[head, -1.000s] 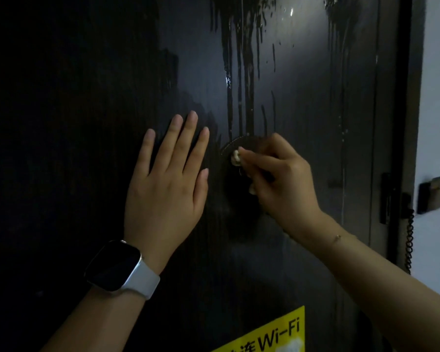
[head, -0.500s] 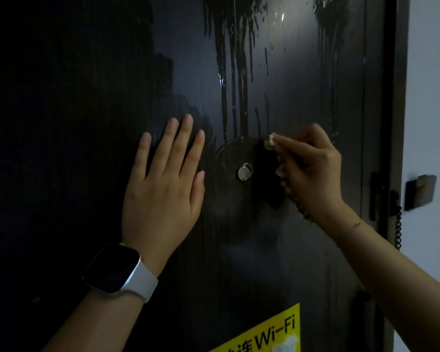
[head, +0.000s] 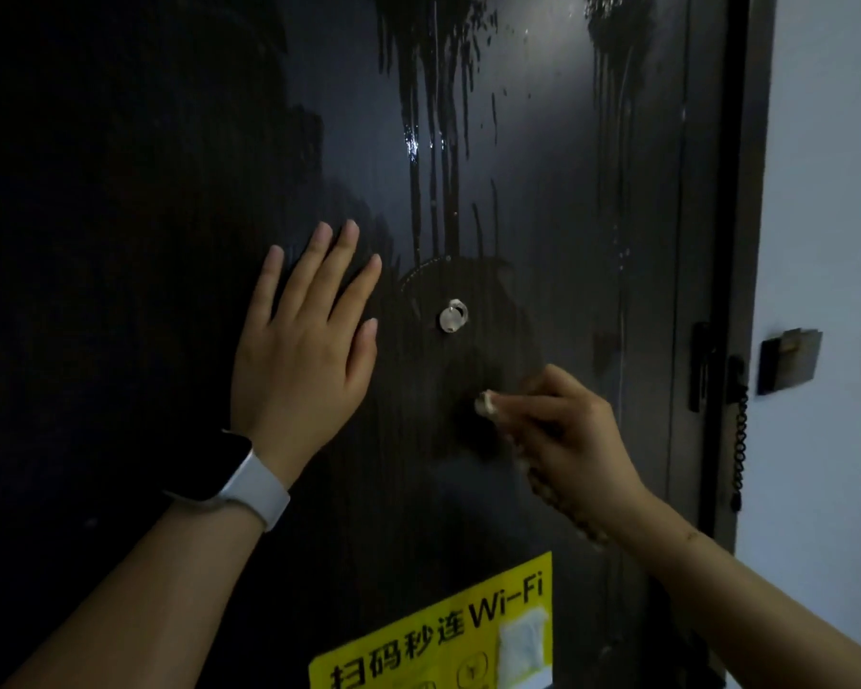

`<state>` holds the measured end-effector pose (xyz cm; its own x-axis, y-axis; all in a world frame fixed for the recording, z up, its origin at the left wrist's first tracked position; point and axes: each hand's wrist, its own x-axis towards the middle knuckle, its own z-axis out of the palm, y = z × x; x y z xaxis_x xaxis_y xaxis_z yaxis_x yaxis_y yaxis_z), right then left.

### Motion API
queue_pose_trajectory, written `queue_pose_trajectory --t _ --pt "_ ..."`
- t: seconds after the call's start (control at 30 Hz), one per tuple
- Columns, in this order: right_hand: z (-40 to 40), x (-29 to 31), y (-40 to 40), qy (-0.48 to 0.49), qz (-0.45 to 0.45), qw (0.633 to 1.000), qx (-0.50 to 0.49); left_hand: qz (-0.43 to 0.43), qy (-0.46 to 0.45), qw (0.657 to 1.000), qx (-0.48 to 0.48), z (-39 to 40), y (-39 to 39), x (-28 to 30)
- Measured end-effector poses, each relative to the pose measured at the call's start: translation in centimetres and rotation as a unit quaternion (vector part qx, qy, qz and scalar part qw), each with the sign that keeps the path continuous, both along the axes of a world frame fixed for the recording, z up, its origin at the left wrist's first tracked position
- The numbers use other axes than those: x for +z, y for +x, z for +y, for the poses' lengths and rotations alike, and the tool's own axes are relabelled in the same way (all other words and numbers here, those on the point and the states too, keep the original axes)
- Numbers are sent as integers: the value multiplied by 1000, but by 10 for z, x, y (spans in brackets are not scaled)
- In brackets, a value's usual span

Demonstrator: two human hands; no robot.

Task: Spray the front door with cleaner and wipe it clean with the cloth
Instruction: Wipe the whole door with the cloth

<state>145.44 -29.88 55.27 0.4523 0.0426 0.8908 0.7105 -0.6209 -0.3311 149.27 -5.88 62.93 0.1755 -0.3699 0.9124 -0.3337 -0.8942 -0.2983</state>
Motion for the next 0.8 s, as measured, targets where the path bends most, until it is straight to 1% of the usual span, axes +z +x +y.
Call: queue_pose_trajectory --t 0.03,0.07,0.13,0.2,0.23,0.27,0.33,0.37,0.4,0.47,0.6,0.63,0.7,0.8 --pt "4 -2 -12 89 26 994 50 8 3 999 -44 1 -4 -1" --pt "8 -5 -23 158 46 983 83 24 1 995 -95 3 -9 -5" --pt "17 -17 -40 249 98 954 137 84 -30 978 -186 2 -30 -23" --pt "30 -36 -49 325 157 910 202 171 -99 946 -255 -2 -54 -57" --pt "37 -46 -52 358 182 887 229 229 -152 919 -282 -4 -67 -78" --pt "43 -57 -54 383 200 867 249 291 -212 882 -303 -6 -79 -98" --pt "57 -76 -61 415 219 842 268 410 -328 791 -316 -10 -98 -136" --pt "63 -84 -65 423 224 836 268 454 -362 754 -308 -11 -106 -153" --pt "69 -92 -69 427 230 833 265 487 -382 727 -298 -13 -113 -167" --pt "79 -105 -77 421 247 838 244 513 -414 693 -292 -13 -123 -187" --pt "80 -123 -82 377 258 873 170 525 -440 665 -297 -1 -134 -202" --pt "78 -126 -83 362 260 881 160 522 -458 652 -305 4 -137 -202" --pt "69 -132 -84 356 271 881 153 521 -512 608 -311 14 -145 -198" --pt "52 -139 -83 355 321 865 152 544 -577 512 -331 25 -149 -196"
